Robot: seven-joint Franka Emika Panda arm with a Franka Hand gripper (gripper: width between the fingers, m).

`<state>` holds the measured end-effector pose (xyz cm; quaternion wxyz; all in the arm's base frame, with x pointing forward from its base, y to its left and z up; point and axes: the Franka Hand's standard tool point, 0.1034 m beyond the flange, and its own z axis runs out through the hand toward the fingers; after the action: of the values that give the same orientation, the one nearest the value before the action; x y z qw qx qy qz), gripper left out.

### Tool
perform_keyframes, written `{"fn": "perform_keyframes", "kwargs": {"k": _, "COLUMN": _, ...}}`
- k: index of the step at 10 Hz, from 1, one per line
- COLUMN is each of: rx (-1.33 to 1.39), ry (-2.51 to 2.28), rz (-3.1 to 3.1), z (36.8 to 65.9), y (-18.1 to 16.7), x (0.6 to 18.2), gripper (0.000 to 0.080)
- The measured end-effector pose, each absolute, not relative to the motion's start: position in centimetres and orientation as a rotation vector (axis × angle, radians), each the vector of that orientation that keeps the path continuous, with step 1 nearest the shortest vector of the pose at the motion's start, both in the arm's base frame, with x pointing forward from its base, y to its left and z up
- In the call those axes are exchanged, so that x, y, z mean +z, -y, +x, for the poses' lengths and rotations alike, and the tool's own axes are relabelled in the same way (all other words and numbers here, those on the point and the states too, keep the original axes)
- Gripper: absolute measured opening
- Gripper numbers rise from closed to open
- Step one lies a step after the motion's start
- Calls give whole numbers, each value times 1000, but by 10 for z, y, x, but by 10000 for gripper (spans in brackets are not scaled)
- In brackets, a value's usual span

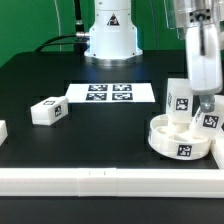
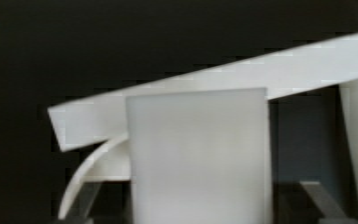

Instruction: Assemble stool

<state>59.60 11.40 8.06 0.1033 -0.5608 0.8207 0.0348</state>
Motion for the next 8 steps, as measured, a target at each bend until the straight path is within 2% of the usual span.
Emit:
{"fn": "perform_keyframes", "kwargs": {"k": 2, "rx": 109, "ry": -2432, "rz": -1637, "z": 596, "y": -115, "x": 80, "gripper": 345}}
{"fn": "perform_keyframes", "kwargs": {"k": 3, "rx": 108, "ry": -2425, "rz": -1648, "z": 596, "y": -115, "x": 80, "gripper": 582}}
{"fn": "perform_keyframes", "kwargs": {"k": 4, "rx": 107, "ry": -2421, "rz": -1653, "z": 595, "y": -115, "x": 80, "gripper": 582}}
{"fn": "perform_keyframes", "kwargs": {"k": 5, "rx": 106, "ry": -2416, "rz": -1660, "z": 595, "y": -115, "x": 80, "gripper": 637}}
{"fn": "perform_keyframes", "kwargs": {"k": 8, "rx": 95, "ry": -2337, "rz": -1735, "z": 598, "y": -115, "x": 90, "gripper": 648}}
